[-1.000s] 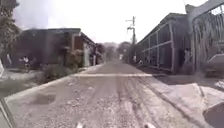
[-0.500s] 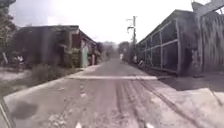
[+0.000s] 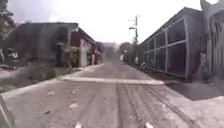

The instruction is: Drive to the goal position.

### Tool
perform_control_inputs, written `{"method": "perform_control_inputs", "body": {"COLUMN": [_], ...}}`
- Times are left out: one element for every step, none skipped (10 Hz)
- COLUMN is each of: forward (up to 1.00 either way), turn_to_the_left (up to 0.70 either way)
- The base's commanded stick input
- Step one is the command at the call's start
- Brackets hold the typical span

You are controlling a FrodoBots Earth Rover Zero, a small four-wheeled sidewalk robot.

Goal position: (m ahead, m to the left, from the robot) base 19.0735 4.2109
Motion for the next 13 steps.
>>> {"method": "perform_control_inputs", "body": {"forward": [1.00, 1.00, 1.00, 1.00, 1.00, 1.00, 1.00, 1.00, 1.00, 1.00, 1.00, 1.00, 1.00], "turn_to_the_left": [0.00, 0.00, 0.00, 0.00, 0.00, 0.00, 0.00, 0.00, 0.00, 0.00, 0.00, 0.00, 0.00]}}
